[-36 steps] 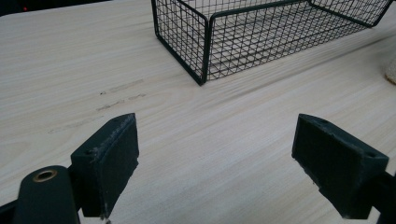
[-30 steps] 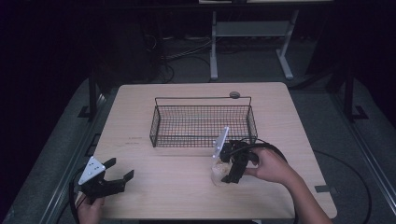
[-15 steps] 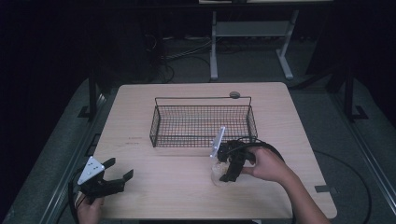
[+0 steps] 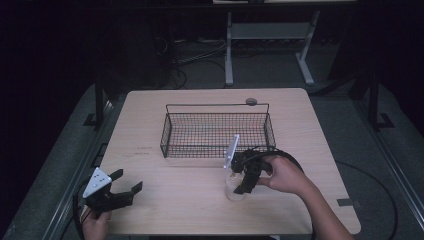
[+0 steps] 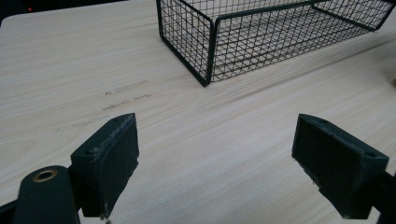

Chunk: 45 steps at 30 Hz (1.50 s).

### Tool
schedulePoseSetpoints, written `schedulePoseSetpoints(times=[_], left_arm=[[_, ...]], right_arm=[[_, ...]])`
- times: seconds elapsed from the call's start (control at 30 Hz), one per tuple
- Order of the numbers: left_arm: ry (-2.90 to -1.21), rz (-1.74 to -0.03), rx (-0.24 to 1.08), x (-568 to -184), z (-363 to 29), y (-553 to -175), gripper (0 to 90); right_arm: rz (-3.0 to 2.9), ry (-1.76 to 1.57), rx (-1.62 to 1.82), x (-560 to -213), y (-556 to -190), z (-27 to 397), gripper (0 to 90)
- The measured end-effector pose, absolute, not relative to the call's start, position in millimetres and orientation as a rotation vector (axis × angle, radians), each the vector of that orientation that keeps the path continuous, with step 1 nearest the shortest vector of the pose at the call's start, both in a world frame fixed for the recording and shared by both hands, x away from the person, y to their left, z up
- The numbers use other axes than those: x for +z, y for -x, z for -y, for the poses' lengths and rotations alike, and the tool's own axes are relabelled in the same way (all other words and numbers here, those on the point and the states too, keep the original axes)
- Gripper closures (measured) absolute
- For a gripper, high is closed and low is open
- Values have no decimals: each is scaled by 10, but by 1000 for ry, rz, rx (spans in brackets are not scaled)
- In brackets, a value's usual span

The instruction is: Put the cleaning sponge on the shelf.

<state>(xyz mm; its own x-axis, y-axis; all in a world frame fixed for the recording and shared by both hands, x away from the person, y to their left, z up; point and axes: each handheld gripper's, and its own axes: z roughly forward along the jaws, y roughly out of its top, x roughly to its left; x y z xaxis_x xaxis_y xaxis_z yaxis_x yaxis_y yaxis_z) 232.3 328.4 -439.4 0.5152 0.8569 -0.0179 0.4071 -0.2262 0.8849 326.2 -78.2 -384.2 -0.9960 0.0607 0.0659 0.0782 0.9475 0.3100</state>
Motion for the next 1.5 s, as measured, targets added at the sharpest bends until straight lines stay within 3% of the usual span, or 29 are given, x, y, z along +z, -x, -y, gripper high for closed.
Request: schedulePoseSetpoints(times=[1.5], left_arm=[[-1834, -1052, 607, -4404, -3263, -2351, 139]], right_arm=[[3070, 100, -548, -3288, -3680, 763, 284]])
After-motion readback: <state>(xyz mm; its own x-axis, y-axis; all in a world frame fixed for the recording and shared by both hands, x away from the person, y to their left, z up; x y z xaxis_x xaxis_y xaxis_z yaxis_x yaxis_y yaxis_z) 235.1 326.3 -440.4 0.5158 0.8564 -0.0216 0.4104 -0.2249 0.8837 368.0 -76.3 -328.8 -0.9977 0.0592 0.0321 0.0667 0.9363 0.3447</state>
